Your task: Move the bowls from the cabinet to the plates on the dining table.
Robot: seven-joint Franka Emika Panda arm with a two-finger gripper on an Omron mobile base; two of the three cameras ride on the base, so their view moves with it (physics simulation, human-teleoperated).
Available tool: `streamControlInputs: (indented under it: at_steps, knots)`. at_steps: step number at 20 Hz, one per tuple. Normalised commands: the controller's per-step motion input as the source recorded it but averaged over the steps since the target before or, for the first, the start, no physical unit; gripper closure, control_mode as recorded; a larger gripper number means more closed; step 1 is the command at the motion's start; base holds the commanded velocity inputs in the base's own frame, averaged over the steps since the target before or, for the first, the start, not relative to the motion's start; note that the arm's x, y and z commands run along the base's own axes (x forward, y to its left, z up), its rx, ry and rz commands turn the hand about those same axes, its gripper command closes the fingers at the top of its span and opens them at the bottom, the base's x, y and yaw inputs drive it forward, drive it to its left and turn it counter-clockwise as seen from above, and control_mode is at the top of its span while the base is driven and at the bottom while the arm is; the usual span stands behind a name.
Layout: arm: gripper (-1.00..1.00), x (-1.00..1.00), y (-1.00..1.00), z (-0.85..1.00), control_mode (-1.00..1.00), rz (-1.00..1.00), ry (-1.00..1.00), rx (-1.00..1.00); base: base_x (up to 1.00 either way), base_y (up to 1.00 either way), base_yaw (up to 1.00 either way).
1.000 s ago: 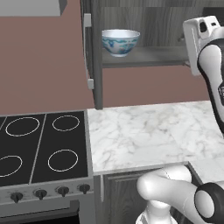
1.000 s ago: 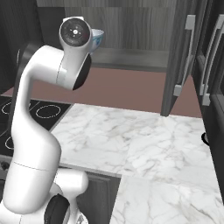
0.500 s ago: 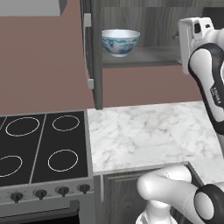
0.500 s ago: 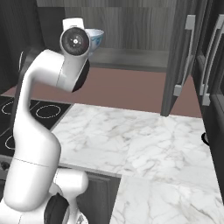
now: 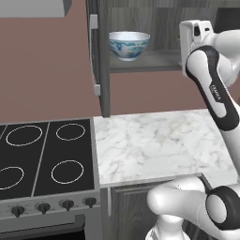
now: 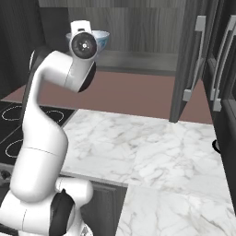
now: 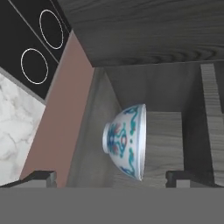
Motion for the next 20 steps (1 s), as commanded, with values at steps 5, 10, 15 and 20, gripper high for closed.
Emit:
streamControlInputs:
  at_steps: [5,10,15,20]
  knots:
    - [-1.0,0.47,0.0,0.0,-1.0,0.1,0.01,0.0,0.0,0.0,0.0]
    - [-1.0,0.36,0.03,0.0,-1.0,0.15,0.06,0.0,0.0,0.0,0.0]
    - [-1.0,0.27,0.01,0.03,-1.0,0.16,0.1,0.0,0.0,0.0,0.0]
    - [-1.0,0.23,0.0,0.1,-1.0,0.15,0.09,0.0,0.0,0.0,0.0]
